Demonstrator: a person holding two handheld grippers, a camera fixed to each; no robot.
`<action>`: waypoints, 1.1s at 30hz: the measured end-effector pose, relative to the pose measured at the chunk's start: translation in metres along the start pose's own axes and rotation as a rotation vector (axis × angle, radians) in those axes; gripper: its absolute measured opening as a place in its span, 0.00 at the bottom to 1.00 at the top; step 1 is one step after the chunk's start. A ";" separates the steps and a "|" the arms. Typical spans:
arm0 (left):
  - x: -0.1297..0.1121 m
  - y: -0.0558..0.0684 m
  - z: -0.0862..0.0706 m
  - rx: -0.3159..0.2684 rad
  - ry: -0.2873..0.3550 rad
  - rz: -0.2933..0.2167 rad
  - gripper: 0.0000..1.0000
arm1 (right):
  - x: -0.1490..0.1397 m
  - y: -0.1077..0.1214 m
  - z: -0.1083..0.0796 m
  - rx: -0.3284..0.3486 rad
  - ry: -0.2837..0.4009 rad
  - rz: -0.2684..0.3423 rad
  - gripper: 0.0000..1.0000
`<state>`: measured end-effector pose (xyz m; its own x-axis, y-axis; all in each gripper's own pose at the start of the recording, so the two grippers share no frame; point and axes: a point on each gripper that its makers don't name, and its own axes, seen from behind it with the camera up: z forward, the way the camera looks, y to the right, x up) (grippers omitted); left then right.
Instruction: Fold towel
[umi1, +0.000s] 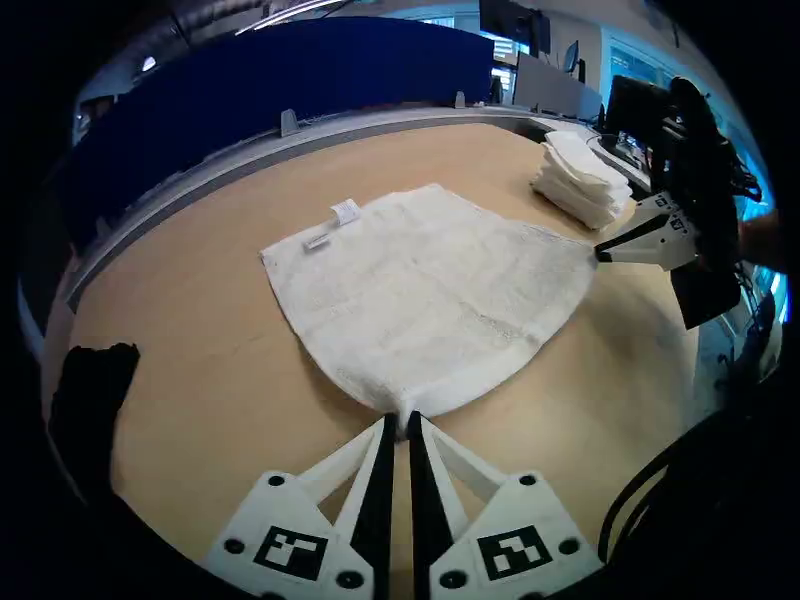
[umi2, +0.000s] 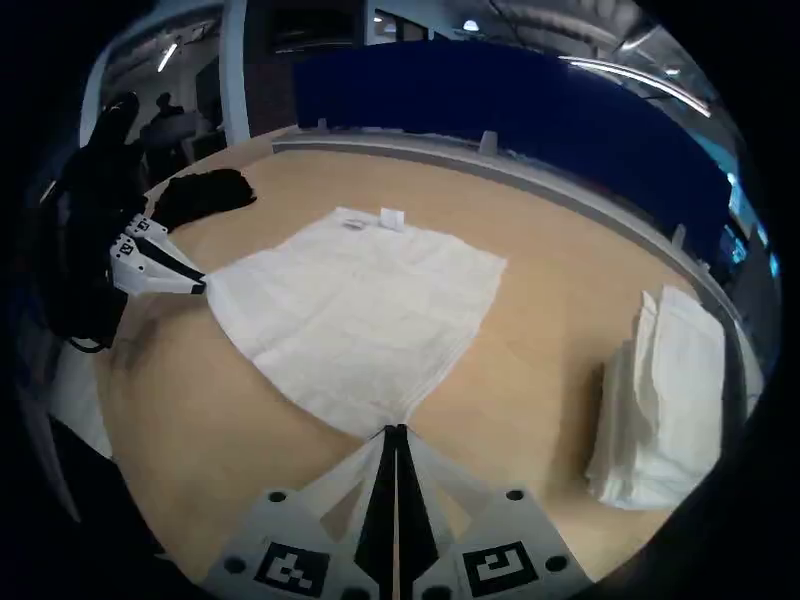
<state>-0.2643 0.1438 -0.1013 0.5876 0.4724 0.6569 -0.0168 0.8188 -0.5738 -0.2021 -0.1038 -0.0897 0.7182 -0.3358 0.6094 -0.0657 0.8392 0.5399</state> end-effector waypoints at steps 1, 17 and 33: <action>0.002 0.000 -0.002 0.001 0.002 -0.003 0.10 | 0.003 0.000 -0.003 -0.001 0.006 0.001 0.03; 0.019 0.013 -0.051 -0.002 0.001 -0.080 0.10 | 0.039 -0.011 -0.066 0.012 0.059 0.028 0.03; 0.025 0.024 -0.071 -0.020 -0.012 -0.115 0.10 | 0.042 -0.011 -0.086 0.016 0.046 0.049 0.03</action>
<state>-0.1930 0.1523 -0.1334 0.5749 0.3795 0.7249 0.0663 0.8614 -0.5036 -0.1112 -0.0904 -0.1204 0.7448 -0.2738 0.6085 -0.1130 0.8470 0.5194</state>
